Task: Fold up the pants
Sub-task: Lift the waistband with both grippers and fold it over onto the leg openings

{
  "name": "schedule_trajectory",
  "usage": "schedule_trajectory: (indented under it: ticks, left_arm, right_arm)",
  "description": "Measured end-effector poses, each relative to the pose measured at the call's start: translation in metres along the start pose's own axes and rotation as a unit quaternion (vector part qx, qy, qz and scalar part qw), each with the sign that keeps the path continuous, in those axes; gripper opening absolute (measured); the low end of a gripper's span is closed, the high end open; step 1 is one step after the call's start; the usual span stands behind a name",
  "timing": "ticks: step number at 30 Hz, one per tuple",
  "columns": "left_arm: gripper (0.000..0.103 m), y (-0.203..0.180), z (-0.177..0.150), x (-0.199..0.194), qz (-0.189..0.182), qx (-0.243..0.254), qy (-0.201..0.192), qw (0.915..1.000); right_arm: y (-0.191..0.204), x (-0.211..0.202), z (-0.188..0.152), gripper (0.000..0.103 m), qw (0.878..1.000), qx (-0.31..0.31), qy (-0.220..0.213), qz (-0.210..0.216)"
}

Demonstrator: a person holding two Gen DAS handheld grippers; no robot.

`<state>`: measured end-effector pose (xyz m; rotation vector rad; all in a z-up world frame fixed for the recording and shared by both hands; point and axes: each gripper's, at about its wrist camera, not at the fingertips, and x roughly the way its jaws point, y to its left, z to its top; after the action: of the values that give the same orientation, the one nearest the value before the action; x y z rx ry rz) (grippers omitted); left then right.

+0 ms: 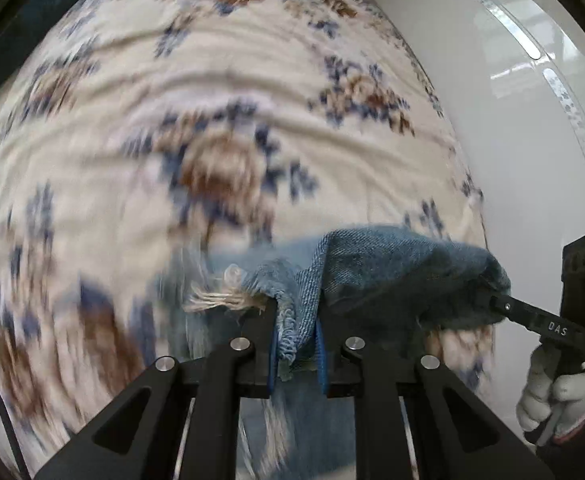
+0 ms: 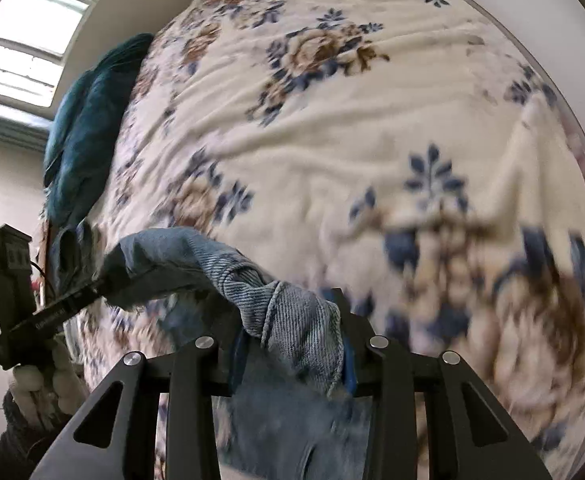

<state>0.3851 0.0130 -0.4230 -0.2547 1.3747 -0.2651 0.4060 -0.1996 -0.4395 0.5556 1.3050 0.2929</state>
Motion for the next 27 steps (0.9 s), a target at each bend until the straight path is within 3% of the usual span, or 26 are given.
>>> schedule_trajectory:
  ticks: [4,7,12,14,15,16,17,20,23,25,26,27]
  left_arm:
    - [0.012,0.006,-0.069,-0.013,-0.005,-0.036,0.033,0.9988]
    - [0.012,0.012,-0.124,0.004,-0.003,-0.063,0.083,0.9946]
    - [0.013,0.017,-0.177,0.044,0.024,-0.062,0.141,0.9878]
    - [0.015,0.017,-0.191,0.058,0.047,-0.047,0.166,0.9840]
    - [0.015,0.016,-0.197,0.062,0.060,-0.038,0.178,0.9814]
    - [0.015,0.016,-0.202,0.062,0.066,-0.035,0.187,0.9795]
    - [0.016,0.017,-0.206,0.059,0.065,-0.040,0.191,0.9787]
    - [0.026,0.019,-0.212,0.042,0.035,-0.070,0.185,0.9797]
    - [0.032,0.029,-0.204,0.026,-0.008,-0.127,0.158,0.9792]
    - [0.038,0.044,-0.193,0.027,-0.051,-0.199,0.142,0.9684]
    - [0.039,0.054,-0.190,0.031,-0.072,-0.243,0.138,0.9574]
    - [0.039,0.063,-0.187,0.039,-0.101,-0.293,0.135,0.9411]
  right_arm:
    - [0.008,-0.010,-0.064,0.039,1.000,-0.015,0.026,0.000]
    - [0.001,0.000,-0.112,0.039,0.997,-0.023,0.070,-0.016]
    - [-0.033,0.030,-0.174,0.041,0.987,-0.020,0.149,-0.064]
    - [-0.046,0.042,-0.188,0.048,0.980,-0.006,0.184,-0.081]
    - [-0.055,0.047,-0.197,0.057,0.975,0.001,0.207,-0.087]
    - [-0.060,0.049,-0.204,0.074,0.971,0.010,0.223,-0.088]
    - [-0.066,0.048,-0.211,0.080,0.967,0.024,0.240,-0.078]
    - [-0.079,0.031,-0.225,0.082,0.966,0.074,0.244,-0.033]
    - [-0.087,0.009,-0.226,0.083,0.969,0.126,0.210,-0.015]
    - [-0.090,0.000,-0.221,0.083,0.972,0.149,0.180,-0.003]
    - [-0.092,0.000,-0.218,0.083,0.973,0.160,0.168,-0.001]
    - [-0.094,0.001,-0.215,0.083,0.972,0.174,0.158,-0.002]
